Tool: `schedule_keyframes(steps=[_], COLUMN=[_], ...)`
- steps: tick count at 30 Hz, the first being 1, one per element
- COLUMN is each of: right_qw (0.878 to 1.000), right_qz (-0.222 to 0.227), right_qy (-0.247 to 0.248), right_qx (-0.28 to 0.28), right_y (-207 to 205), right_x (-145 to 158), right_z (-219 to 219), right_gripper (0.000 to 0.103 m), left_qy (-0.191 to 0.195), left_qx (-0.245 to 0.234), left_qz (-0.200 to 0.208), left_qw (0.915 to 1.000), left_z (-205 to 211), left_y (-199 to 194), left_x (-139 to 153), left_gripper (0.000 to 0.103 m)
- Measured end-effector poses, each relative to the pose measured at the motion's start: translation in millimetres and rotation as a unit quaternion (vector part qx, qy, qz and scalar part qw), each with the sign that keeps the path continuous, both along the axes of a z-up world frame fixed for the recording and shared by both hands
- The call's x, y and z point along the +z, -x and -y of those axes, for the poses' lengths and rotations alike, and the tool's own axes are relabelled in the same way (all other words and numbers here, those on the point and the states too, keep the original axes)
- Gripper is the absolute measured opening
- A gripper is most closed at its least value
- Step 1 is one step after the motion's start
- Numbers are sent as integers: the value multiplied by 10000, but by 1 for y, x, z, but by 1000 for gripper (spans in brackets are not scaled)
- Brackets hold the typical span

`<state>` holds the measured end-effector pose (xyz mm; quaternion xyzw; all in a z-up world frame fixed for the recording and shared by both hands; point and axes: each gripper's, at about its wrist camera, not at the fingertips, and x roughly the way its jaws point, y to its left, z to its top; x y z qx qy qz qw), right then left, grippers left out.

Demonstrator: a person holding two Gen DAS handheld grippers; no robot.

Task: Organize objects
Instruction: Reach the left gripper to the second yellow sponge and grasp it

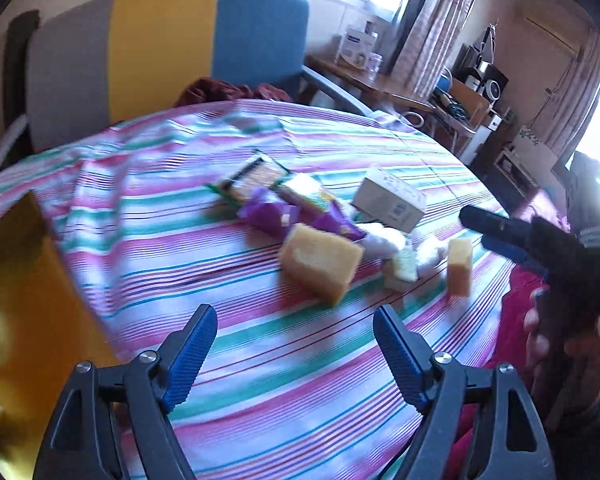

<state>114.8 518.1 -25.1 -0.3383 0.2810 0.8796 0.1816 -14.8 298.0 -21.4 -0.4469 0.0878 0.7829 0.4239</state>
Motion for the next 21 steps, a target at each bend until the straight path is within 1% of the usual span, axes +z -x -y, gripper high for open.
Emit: schedule_keyframes(steps=[5, 7, 14, 15, 16, 17, 18, 19, 21], right_qw=[9998, 9998, 9994, 9994, 9994, 9994, 9994, 9995, 9996], right_qz=[-66, -97, -190, -187, -182, -176, -161, -145, -107], right_qy=[24, 57, 252, 262, 271, 275, 267, 256, 201], right_qx=[164, 149, 133, 130, 133, 130, 131, 143, 174], right_y=[4, 2, 0, 0, 1, 1, 1, 2, 3], right_x=[-1, -1, -3, -3, -3, -3, -3, -3, -3], right_z=[6, 5, 0, -1, -1, -1, -1, 0, 2], right_gripper=[103, 103, 103, 103, 103, 103, 103, 103, 103], left_qy=[-42, -50, 14, 30, 50, 29, -77, -122, -210], left_qx=[103, 182, 530, 549, 571, 534, 443, 433, 303], left_qz=[247, 397, 828, 862, 908, 1089, 1256, 1271, 1140], left_qw=[9996, 9990, 9952, 9948, 9942, 9926, 9911, 9909, 9928], left_z=[-36, -47, -69, -71, -72, -71, -70, -67, -57], left_y=[10, 15, 36, 38, 40, 43, 44, 42, 37], left_x=[-14, -21, -47, -51, -55, -62, -65, -64, -58], left_gripper=[84, 84, 85, 83, 77, 61, 60, 56, 54])
